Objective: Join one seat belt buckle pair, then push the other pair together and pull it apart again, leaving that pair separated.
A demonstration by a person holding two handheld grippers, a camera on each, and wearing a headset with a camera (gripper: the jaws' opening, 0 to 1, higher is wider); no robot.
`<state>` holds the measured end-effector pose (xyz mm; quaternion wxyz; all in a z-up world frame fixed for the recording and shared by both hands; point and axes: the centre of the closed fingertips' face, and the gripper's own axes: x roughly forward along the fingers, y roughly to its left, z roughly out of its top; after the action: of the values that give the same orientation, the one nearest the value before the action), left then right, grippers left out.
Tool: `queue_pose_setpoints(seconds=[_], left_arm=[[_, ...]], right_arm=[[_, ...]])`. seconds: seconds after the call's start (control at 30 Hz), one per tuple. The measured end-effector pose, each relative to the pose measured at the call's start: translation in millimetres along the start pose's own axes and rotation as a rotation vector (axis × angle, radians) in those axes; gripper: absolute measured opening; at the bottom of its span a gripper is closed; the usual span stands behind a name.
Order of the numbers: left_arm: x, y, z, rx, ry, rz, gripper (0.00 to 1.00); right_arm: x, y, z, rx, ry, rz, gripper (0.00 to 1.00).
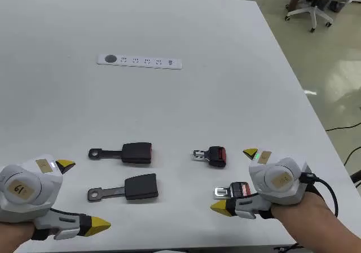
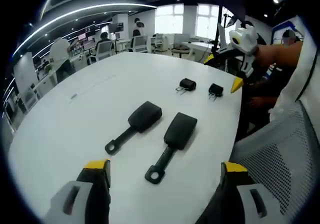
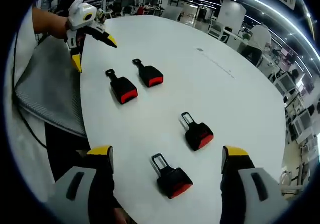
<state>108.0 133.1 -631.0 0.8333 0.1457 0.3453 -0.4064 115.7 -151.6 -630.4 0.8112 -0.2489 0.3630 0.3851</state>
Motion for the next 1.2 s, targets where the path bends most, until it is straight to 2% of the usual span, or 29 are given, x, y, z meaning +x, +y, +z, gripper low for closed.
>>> queue_pose_setpoints(seconds=[0.17, 0.4, 0.5, 0.63, 0.97, 1.1, 1.2], left_arm=[[1.6, 2.8, -3.8, 0.014, 0.014, -0.002, 0.84], [3.6, -2.6, -5.4, 0.029, 0.035, -0.021, 0.83], [4.9, -10.9, -4.5, 0.033, 0.037, -0.054, 0.78], [6.1, -18.3, -0.2, 0.044, 0.031, -0.061, 0.80], [8.6, -8.9, 1.0, 0.029, 0.024, -0.019, 0.86], [8.0, -2.8, -0.7, 0.015, 0.022, -0.003, 0.87], [6.9, -3.1, -0.1, 0.013, 0.024, 0.009, 0.90]], right_arm=[[0.2, -0.2, -2.2, -0.018, 0.008, -0.002, 0.80], [-1.1, 0.6, -5.1, -0.008, 0.006, -0.006, 0.80], [-1.1, 0.1, -7.8, -0.002, 0.007, -0.009, 0.80], [-1.7, 0.2, -9.4, 0.005, 0.007, -0.013, 0.79], [-0.5, 3.0, -8.8, -0.011, 0.008, 0.006, 0.79], [1.8, -1.9, -7.6, -0.025, 0.011, 0.018, 0.79], [3.6, -5.2, -6.1, -0.030, 0.010, 0.022, 0.79]])
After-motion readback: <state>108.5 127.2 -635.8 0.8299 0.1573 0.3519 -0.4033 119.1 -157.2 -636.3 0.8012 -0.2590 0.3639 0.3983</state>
